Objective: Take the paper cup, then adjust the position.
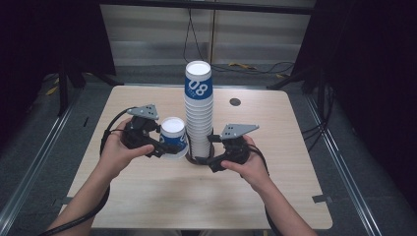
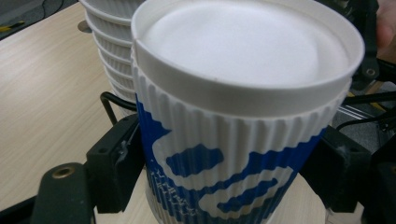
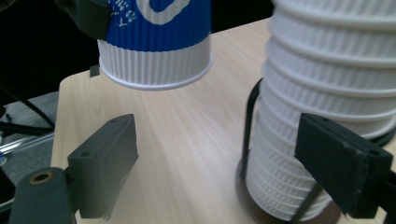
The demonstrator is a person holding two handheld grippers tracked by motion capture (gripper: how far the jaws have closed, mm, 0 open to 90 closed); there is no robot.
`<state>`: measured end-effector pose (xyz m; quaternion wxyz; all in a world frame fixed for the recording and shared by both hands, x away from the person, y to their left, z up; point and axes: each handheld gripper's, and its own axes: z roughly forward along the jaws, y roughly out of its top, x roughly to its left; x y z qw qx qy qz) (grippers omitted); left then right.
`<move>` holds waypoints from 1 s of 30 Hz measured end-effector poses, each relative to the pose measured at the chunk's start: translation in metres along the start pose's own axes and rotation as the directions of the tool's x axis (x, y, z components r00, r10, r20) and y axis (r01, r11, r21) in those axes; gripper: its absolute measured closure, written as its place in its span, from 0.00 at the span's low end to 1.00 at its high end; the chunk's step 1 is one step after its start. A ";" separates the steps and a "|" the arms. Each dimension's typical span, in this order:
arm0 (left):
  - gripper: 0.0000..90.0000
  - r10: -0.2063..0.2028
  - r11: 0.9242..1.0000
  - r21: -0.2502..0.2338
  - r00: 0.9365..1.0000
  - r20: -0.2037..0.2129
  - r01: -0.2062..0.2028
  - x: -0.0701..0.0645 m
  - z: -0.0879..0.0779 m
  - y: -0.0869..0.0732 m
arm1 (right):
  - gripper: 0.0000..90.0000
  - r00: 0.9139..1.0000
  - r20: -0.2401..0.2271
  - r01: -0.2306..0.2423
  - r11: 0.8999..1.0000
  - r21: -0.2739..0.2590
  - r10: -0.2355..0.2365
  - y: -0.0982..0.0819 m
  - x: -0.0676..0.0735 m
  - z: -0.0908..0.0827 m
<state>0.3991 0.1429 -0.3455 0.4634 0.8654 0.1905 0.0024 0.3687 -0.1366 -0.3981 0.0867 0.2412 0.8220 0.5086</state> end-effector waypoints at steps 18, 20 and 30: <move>0.24 0.003 1.000 -0.010 0.999 0.034 -0.002 -0.010 0.012 -0.003 | 0.14 0.999 -0.047 0.014 1.000 -0.003 -0.014 -0.003 0.010 0.005; 0.24 0.002 1.000 -0.011 0.999 0.039 -0.001 -0.010 0.014 -0.002 | 0.14 0.999 -0.049 0.009 1.000 -0.006 -0.009 -0.004 0.010 0.005; 0.24 0.005 1.000 -0.013 0.999 0.049 -0.005 -0.013 0.023 -0.002 | 0.14 0.997 -0.074 -0.001 1.000 -0.014 0.000 -0.006 0.012 0.006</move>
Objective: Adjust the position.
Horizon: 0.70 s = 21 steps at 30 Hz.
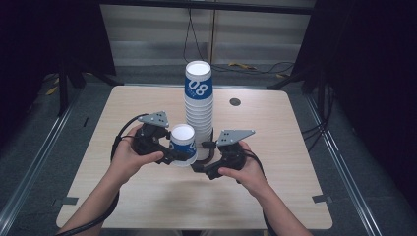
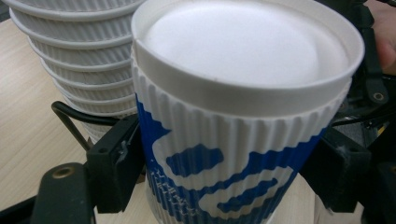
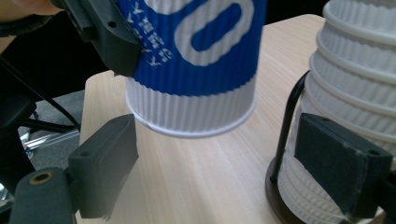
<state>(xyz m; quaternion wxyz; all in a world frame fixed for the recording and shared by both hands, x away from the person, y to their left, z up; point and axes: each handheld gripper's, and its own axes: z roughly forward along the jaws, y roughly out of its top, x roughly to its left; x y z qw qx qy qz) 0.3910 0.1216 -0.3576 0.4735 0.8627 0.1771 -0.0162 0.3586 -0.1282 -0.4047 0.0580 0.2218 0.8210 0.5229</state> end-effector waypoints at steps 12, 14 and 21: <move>0.24 -0.002 1.000 -0.002 1.000 0.017 0.002 -0.004 0.013 0.001 | 0.14 1.000 -0.017 -0.009 1.000 -0.007 0.009 -0.001 0.001 0.005; 0.24 -0.001 1.000 -0.003 1.000 0.021 0.002 -0.005 0.016 0.002 | 0.14 1.000 -0.026 -0.013 1.000 -0.015 0.013 -0.001 0.002 0.004; 0.24 0.005 1.000 -0.005 1.000 0.031 -0.005 -0.008 0.021 0.005 | 0.14 0.999 -0.037 -0.018 1.000 -0.023 0.017 -0.002 0.003 0.006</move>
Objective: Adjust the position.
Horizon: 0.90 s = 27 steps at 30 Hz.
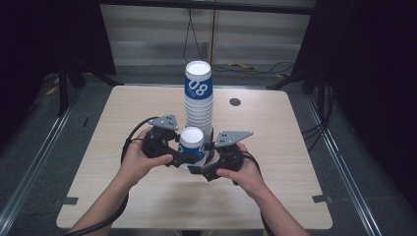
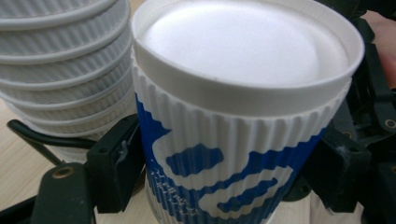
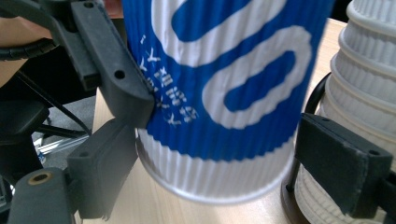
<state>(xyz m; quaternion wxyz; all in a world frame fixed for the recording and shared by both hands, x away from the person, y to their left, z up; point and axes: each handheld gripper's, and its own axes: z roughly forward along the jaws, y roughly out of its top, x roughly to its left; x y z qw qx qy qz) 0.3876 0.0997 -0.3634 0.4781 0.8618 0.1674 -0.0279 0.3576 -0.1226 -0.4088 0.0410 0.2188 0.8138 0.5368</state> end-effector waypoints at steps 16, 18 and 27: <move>0.24 0.006 1.000 0.000 1.000 0.009 -0.006 -0.002 0.005 0.003 | 0.14 1.000 -0.008 -0.006 1.000 -0.012 0.006 -0.001 -0.001 0.001; 0.23 0.003 1.000 0.002 1.000 0.011 -0.003 -0.002 0.005 0.003 | 0.15 1.000 -0.008 0.002 1.000 -0.010 -0.002 -0.001 -0.001 0.000; 0.22 -0.002 1.000 0.008 1.000 0.013 0.002 -0.002 0.004 0.005 | 0.16 1.000 -0.015 0.006 1.000 -0.013 -0.006 -0.001 -0.001 -0.001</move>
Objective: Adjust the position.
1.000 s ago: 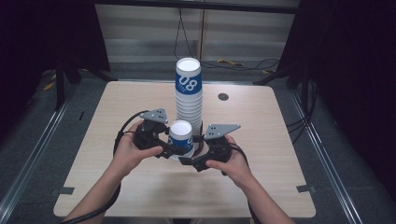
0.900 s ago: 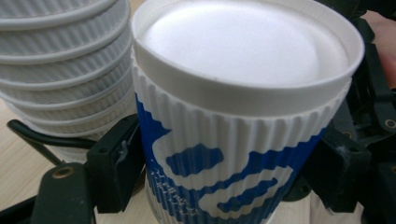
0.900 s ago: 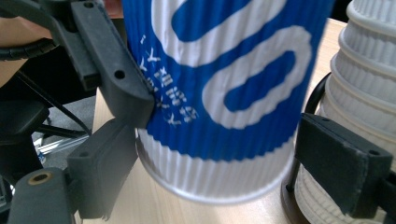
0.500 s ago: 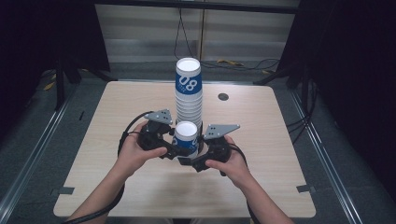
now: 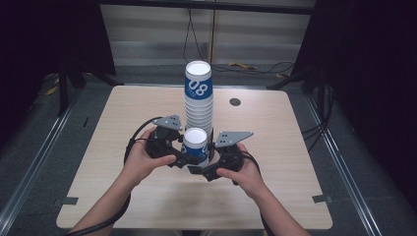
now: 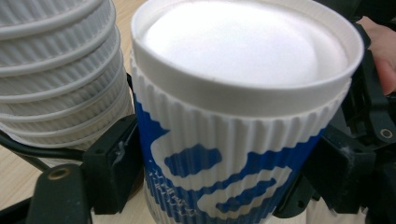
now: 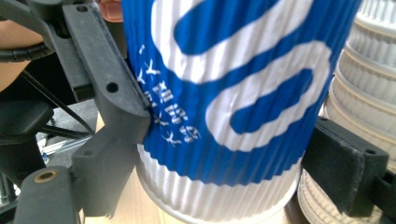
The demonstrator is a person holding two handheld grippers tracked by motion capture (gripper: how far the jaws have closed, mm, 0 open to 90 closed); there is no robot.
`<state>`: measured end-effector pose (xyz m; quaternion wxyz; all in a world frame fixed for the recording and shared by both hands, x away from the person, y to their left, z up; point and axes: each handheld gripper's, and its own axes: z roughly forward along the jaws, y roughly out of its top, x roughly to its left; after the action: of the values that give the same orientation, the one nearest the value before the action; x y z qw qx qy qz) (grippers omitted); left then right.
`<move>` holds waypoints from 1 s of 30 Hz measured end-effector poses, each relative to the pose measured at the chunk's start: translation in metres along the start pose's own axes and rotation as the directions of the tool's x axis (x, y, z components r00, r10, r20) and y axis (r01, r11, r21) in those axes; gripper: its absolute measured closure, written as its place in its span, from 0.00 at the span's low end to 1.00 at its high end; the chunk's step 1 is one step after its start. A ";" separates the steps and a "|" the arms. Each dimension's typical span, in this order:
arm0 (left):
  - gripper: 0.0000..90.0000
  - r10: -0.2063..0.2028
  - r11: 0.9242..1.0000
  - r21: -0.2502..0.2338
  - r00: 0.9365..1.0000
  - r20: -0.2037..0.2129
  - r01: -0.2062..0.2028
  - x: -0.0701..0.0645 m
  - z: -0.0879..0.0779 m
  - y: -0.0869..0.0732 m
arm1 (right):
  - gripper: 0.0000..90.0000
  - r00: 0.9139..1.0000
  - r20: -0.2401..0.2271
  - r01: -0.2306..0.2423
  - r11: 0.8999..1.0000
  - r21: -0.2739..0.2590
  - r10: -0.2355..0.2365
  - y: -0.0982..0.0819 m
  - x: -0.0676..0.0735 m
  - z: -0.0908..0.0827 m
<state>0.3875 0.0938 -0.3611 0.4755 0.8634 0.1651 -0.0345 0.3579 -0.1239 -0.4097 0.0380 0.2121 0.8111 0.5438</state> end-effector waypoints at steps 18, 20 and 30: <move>0.26 0.019 1.000 -0.024 1.000 0.011 -0.018 -0.001 -0.005 0.005 | 0.15 1.000 0.003 0.012 1.000 0.015 -0.012 -0.003 0.000 0.001; 0.26 0.026 0.999 -0.029 1.000 0.010 -0.026 -0.001 -0.005 0.006 | 0.15 1.000 0.006 0.006 1.000 0.007 -0.006 -0.003 0.000 0.001; 0.26 0.027 0.999 -0.029 1.000 0.016 -0.027 -0.002 0.002 0.007 | 0.16 1.000 0.000 -0.006 0.999 -0.033 0.006 -0.002 0.000 0.004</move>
<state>0.3879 0.0883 -0.3554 0.4896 0.8583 0.1500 -0.0329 0.3581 -0.1210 -0.4135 0.0397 0.2140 0.8013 0.5572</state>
